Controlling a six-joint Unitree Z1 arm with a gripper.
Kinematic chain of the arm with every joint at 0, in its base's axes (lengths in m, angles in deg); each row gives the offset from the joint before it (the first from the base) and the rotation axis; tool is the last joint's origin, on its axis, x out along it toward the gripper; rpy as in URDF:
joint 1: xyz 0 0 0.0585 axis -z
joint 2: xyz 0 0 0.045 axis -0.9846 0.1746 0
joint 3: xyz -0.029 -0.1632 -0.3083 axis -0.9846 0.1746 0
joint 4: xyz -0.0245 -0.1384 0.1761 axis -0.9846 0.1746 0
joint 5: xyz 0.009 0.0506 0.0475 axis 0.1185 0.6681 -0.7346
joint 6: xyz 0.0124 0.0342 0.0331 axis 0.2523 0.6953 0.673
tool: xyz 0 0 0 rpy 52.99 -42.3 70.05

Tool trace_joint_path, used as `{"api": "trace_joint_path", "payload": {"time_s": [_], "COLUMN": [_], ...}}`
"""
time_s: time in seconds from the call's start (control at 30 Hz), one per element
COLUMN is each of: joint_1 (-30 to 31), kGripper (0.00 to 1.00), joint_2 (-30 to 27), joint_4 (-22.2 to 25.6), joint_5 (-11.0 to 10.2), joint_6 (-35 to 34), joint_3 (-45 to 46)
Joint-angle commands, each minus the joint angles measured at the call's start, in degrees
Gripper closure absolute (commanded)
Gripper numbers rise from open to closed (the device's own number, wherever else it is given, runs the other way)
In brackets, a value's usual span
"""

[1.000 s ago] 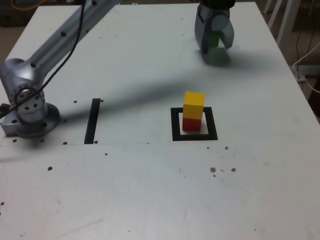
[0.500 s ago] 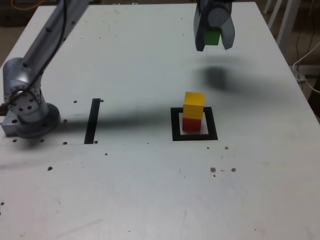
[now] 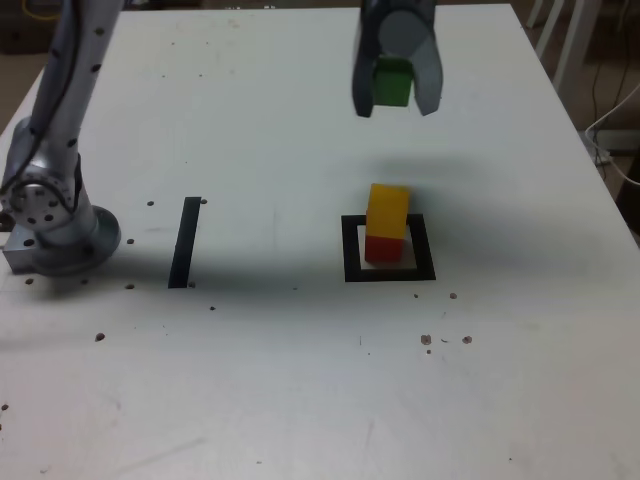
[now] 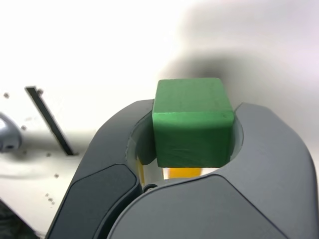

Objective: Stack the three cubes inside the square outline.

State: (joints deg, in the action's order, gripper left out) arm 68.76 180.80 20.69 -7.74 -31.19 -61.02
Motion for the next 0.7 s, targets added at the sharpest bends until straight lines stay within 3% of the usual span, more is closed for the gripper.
{"api": "trace_joint_path", "payload": {"time_s": [0.0, 0.33, 0.67], "joint_1": [1.6, 8.3, 14.0], "kGripper": [0.72, 0.72, 0.72], "joint_2": [-2.1, -6.5, -6.7], "joint_4": [1.5, 0.2, -2.1], "joint_5": [0.1, 1.7, 3.4], "joint_6": [-1.0, -5.0, -9.1], "joint_3": [1.8, 7.8, 9.3]}}
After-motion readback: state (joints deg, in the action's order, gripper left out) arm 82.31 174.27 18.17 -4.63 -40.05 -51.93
